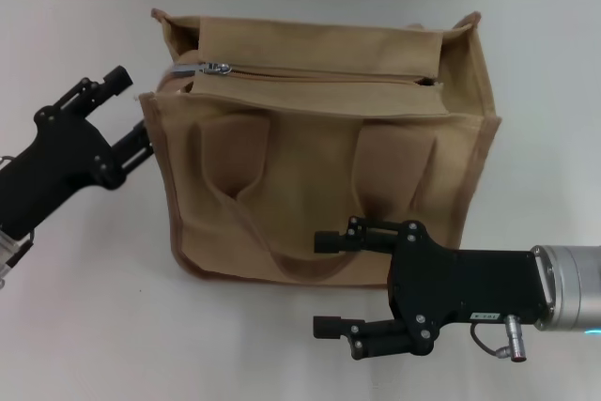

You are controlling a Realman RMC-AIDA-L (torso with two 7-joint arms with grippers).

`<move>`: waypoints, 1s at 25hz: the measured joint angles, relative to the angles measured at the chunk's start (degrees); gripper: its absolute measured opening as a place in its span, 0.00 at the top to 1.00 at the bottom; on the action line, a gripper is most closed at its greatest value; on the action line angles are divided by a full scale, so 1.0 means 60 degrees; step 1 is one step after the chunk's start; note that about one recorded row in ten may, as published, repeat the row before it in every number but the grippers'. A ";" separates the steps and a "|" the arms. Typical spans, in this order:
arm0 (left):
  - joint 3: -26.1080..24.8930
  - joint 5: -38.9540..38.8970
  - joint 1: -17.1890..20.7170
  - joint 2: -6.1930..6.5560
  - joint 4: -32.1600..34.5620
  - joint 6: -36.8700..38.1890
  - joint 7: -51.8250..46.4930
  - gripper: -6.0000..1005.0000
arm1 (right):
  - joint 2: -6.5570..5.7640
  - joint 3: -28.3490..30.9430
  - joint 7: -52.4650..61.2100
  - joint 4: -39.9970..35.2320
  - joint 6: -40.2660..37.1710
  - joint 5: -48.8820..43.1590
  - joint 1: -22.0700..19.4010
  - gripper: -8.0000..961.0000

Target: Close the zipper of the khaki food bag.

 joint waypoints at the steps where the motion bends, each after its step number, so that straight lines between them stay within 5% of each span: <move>1: -0.0107 -0.0029 -0.0017 -0.0004 -0.0049 -0.0026 0.0000 0.33 | 0.0000 0.0002 -0.0001 0.0000 0.0000 0.0000 0.0004 0.17; 11: -0.0381 -0.0258 -0.0029 -0.0024 -0.0501 0.0068 0.0771 0.33 | 0.0000 0.0005 -0.0100 0.0056 -0.0001 0.0031 -0.0041 0.17; 16: -0.0387 -0.0262 -0.0047 -0.0028 -0.0601 0.0176 0.0877 0.55 | 0.0000 0.0005 -0.0120 0.0070 -0.0003 0.0066 -0.0050 0.17; 25: -0.0458 -0.0326 0.0041 -0.0016 -0.0609 0.1164 0.0791 0.81 | 0.0000 -0.0028 0.0085 0.0102 -0.0627 0.0342 -0.0068 0.17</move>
